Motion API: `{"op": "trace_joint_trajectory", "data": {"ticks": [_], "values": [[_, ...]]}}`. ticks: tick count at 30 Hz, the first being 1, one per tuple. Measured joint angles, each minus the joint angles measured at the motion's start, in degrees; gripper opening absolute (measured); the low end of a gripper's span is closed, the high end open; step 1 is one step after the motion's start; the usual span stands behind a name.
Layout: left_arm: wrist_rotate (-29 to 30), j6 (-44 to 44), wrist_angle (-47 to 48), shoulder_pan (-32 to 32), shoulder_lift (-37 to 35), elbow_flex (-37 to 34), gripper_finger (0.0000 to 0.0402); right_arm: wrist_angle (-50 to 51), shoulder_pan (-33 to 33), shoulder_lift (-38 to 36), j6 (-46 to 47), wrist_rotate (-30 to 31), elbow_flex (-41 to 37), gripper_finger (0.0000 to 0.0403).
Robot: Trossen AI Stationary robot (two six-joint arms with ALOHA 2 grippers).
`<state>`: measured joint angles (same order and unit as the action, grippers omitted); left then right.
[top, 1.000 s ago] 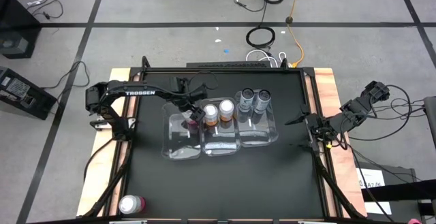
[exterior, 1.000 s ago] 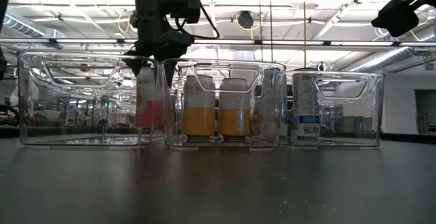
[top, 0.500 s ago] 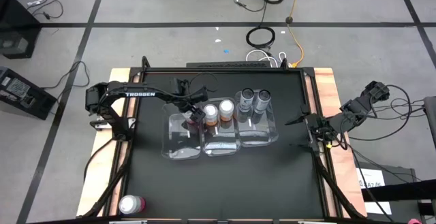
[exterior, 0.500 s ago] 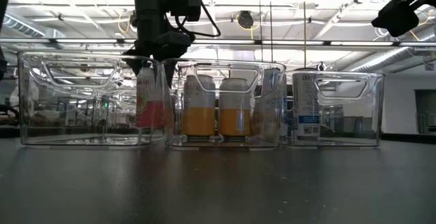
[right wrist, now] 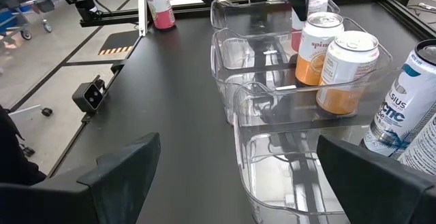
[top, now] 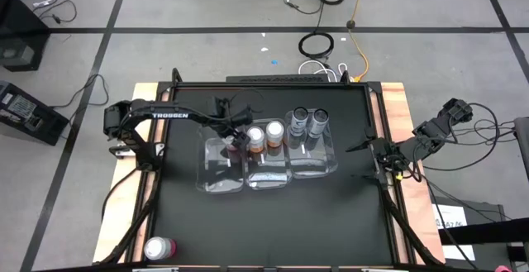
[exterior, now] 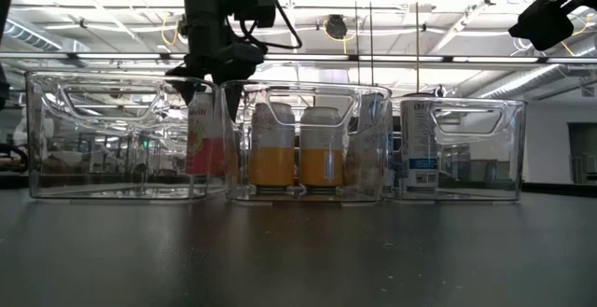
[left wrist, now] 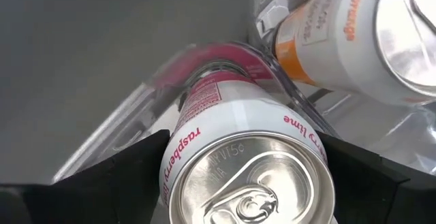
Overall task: Sort soda cans
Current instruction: Put the right red soda can into the left transparent bin
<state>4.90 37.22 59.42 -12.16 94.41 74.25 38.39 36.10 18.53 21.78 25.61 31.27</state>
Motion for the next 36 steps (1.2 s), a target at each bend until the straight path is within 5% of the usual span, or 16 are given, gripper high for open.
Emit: {"op": "trace_joint_trajectory", "data": {"ticks": [19, 36], "values": [[-0.62, 8.98, -1.09, 0.13, -0.22, -6.18, 0.0341, -0.02, -0.01, 0.02, -0.04, -0.22, 0.00, 0.0389], [-3.78, 6.89, -3.45, -1.89, 0.00, -5.63, 0.0341, -0.02, 0.00, -0.01, -0.04, -0.21, 0.00, 0.0389]]}}
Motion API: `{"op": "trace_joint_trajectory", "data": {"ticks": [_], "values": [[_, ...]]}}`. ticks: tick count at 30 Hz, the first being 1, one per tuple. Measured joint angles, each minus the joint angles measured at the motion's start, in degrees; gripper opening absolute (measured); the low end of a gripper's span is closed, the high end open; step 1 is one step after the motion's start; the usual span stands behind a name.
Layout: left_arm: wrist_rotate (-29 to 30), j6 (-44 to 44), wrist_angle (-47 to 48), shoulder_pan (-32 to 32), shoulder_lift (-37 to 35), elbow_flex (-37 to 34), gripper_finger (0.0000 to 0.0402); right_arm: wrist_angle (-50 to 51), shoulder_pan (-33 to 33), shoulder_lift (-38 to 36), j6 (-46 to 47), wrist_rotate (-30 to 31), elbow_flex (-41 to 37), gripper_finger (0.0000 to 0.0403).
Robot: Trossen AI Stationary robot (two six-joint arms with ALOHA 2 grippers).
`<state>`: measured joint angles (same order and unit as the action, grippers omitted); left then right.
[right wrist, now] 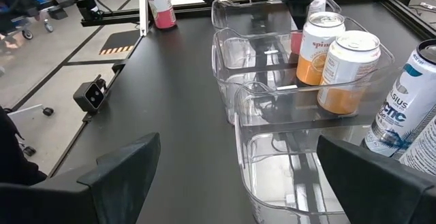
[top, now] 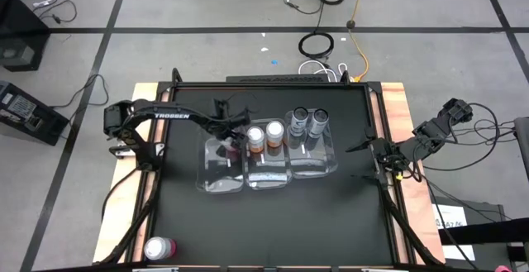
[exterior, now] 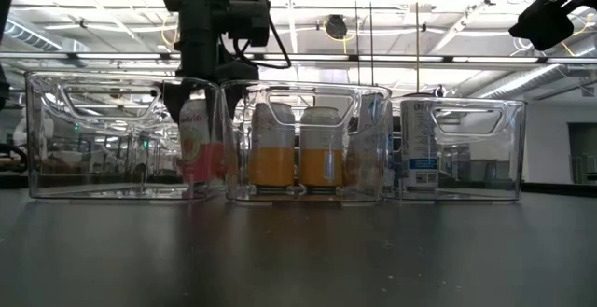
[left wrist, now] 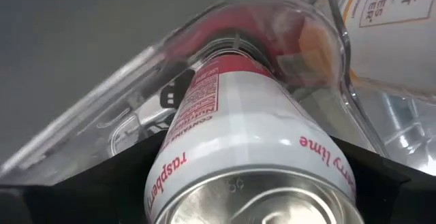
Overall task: Sort soda cans
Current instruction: Put the right red soda can into the left transparent bin
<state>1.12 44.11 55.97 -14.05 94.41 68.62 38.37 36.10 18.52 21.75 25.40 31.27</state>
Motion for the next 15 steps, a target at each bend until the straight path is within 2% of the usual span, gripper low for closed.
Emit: {"op": "trace_joint_trajectory", "data": {"ticks": [5, 8, 15], "values": [[1.32, -4.31, -0.01, -0.72, 0.00, 0.01, 0.0341, 0.00, 0.01, 0.00, 0.01, 0.01, 0.00, 0.0389], [2.41, -4.05, -0.32, -0.73, 0.00, 0.04, 0.0341, 0.00, 0.01, 0.02, 0.01, 0.01, 0.00, 0.0389], [-0.35, -5.62, -3.01, -0.71, 0.00, 0.05, 0.0341, 0.00, 0.00, 0.00, 0.01, 0.01, 0.00, 0.0389]]}}
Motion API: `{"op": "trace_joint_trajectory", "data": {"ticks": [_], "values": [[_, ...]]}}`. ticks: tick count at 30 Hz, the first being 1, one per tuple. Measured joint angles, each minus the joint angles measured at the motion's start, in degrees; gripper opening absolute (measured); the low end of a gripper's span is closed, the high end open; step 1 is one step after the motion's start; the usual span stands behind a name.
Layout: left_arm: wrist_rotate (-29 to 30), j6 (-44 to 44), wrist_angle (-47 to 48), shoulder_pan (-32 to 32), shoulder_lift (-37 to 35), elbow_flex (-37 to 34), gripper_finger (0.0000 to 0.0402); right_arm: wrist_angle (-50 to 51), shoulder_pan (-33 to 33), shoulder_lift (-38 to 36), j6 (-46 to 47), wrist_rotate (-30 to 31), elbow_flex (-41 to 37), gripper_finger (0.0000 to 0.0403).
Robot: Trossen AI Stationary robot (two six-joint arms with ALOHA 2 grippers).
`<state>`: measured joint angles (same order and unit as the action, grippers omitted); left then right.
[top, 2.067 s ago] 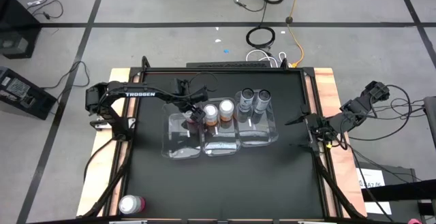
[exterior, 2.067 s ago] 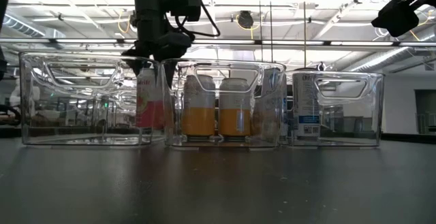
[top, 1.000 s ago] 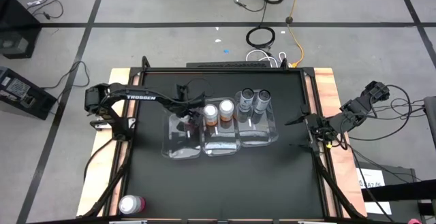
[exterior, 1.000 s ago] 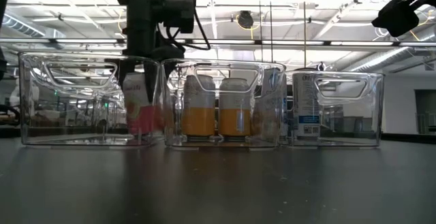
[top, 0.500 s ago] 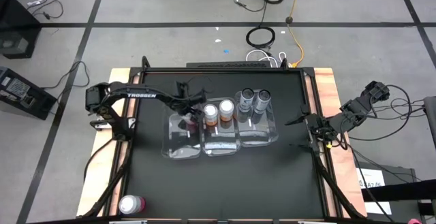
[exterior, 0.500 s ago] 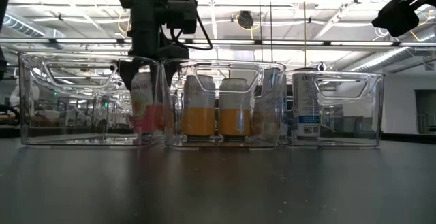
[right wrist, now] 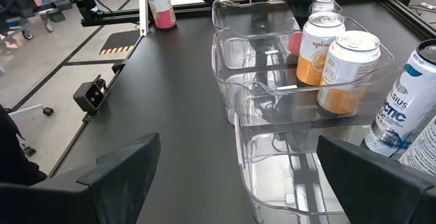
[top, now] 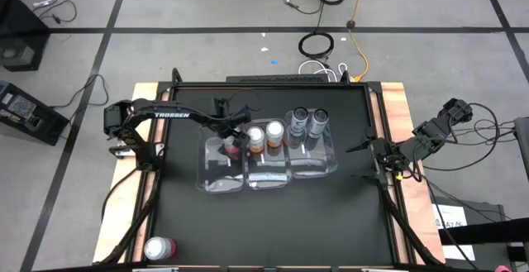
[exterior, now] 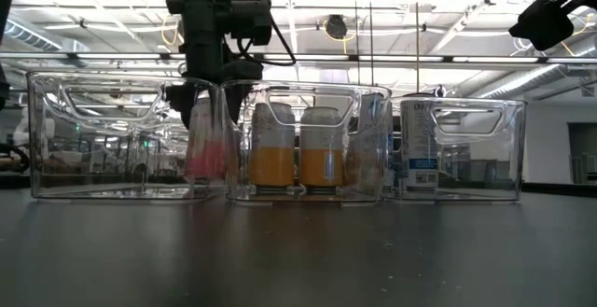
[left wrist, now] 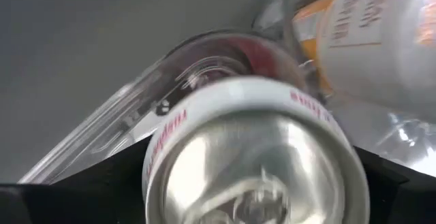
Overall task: Sort soda cans
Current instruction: Put the right red soda can into the left transparent bin
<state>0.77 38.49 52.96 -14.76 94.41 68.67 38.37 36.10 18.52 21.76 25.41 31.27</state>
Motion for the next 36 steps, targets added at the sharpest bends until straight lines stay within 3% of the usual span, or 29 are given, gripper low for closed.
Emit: {"op": "trace_joint_trajectory", "data": {"ticks": [31, 36], "values": [[-0.74, 1.25, 0.49, 1.70, 0.00, 0.06, 0.0341, 0.00, 0.02, 0.02, -0.02, 0.00, 0.00, 0.0389], [1.43, 2.60, 0.49, 2.21, 0.00, 0.06, 0.0341, 0.00, 0.01, 0.00, -0.02, 0.00, 0.00, 0.0389]]}}
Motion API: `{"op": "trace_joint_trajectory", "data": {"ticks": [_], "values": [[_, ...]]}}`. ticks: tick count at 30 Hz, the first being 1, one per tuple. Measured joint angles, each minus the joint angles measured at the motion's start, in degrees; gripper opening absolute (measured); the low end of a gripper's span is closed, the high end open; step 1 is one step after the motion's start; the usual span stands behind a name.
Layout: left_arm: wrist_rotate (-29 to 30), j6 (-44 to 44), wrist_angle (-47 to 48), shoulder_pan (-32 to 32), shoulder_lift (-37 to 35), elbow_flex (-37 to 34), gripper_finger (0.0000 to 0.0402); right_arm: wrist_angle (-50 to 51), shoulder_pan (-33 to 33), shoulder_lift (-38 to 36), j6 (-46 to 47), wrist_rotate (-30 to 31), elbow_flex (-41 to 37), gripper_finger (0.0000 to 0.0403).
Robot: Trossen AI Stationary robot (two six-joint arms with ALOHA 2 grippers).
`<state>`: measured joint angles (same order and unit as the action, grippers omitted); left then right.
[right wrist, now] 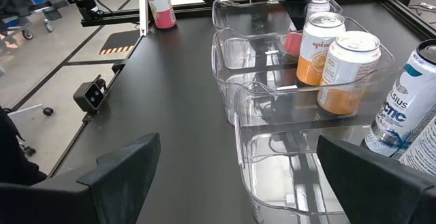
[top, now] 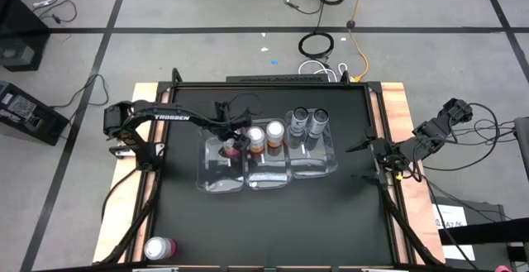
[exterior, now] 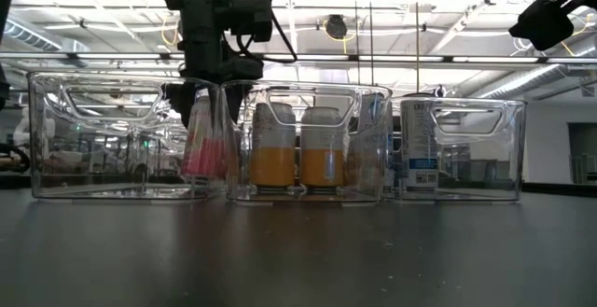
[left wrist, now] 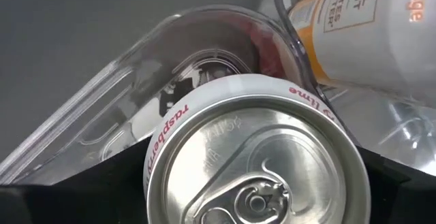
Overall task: Sort soda cans
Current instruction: Put the right red soda can into the left transparent bin
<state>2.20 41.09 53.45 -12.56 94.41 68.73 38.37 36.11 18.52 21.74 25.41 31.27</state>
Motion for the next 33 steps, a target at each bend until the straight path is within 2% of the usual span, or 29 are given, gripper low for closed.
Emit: {"op": "trace_joint_trajectory", "data": {"ticks": [7, 15, 33], "values": [[3.05, 1.96, -0.01, 2.07, 0.00, 0.00, 0.0341, 0.00, 0.00, 0.01, 0.01, 0.00, 0.00, 0.0389], [9.89, 6.63, -0.07, 5.11, 0.00, 0.00, 0.0341, 0.01, -0.01, 0.02, 0.02, 0.00, 0.00, 0.0389], [15.44, 13.23, -1.07, 9.00, -0.04, -1.56, 0.0341, 0.02, -0.01, 0.02, 0.02, -0.16, 0.00, 0.0389]]}}
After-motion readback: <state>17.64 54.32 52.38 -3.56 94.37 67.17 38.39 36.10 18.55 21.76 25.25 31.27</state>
